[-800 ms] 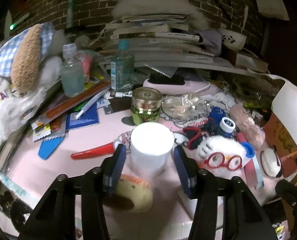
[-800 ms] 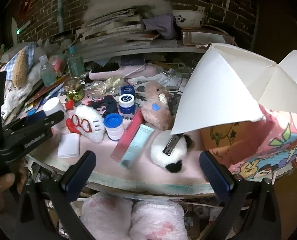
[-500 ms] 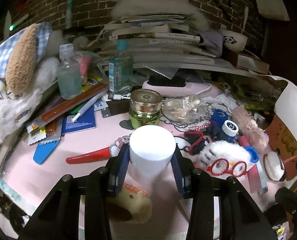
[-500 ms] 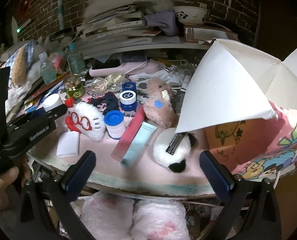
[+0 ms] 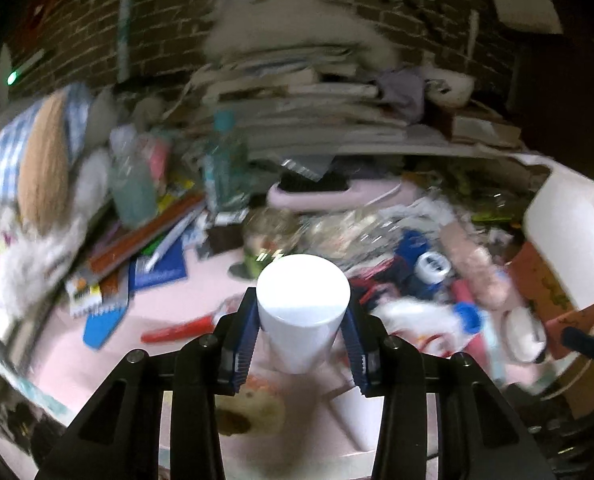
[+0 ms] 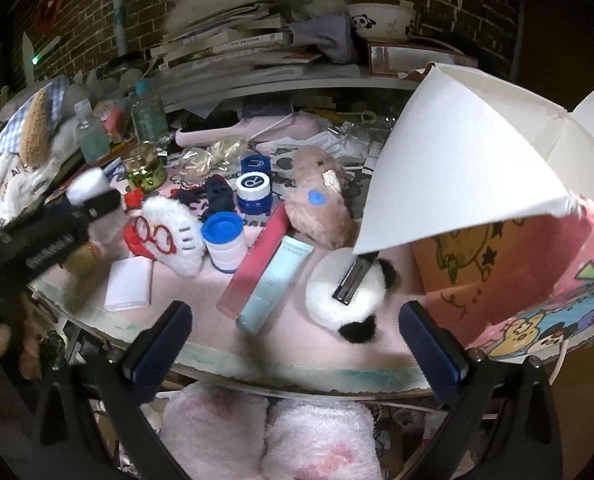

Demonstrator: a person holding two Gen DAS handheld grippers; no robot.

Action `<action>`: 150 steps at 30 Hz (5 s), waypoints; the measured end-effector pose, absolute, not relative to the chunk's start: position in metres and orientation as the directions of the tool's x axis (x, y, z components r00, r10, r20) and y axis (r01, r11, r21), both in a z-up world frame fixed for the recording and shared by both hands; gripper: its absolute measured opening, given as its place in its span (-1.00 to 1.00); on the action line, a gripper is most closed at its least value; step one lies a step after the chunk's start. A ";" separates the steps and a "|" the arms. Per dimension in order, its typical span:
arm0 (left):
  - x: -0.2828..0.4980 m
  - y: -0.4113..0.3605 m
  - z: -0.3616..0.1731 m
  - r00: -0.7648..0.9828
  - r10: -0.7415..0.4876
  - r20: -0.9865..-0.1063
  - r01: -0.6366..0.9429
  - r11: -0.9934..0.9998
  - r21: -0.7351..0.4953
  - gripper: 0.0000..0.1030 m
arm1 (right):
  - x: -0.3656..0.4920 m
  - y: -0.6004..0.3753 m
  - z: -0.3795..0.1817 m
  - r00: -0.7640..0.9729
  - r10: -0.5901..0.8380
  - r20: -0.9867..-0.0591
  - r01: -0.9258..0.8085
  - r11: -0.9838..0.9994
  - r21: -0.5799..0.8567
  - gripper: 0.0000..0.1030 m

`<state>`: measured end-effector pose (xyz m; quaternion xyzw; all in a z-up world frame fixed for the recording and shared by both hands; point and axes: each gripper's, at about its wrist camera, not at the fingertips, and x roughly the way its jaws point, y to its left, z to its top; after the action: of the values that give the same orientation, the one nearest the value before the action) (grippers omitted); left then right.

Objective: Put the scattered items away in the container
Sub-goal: 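Lift the white cylinder in the left gripper toward the white box, then lower the white cylinder into the box and open the left gripper, then withdraw the left gripper and move the right gripper to the panda plush, then grasp the white-and-black panda plush with the right gripper, then carry the panda plush into the white box and open the right gripper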

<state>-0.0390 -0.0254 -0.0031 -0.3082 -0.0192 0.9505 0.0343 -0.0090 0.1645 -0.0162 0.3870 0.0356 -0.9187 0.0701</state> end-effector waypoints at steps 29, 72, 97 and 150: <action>-0.102 0.270 0.078 -0.257 0.404 -0.878 -0.763 -0.643 -0.073 -0.32 | -0.019 0.186 -0.039 -0.687 -0.171 -0.706 0.165 -0.983 0.077 0.99; 0.030 -0.024 0.045 -0.880 0.347 -0.325 -0.306 -0.936 -0.171 0.91 | 0.022 0.189 -0.041 -0.824 -0.148 -0.547 0.194 -0.981 -0.027 0.20; 0.015 -0.033 0.005 -0.839 0.400 -0.370 -0.319 -0.911 -0.261 0.91 | -0.004 0.173 -0.054 -0.884 0.037 -0.467 0.016 -0.994 -0.109 -0.34; -0.008 -0.041 -0.014 -0.784 0.338 -0.520 -0.215 -0.935 -0.283 0.91 | -0.130 0.296 0.034 -0.232 0.146 -0.962 0.286 -0.935 -0.211 -0.29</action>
<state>-0.0077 -0.0413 -0.0142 -0.2935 -0.1049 0.9387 0.1474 -0.1298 0.2963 0.0339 0.6181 0.1746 -0.7651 0.0457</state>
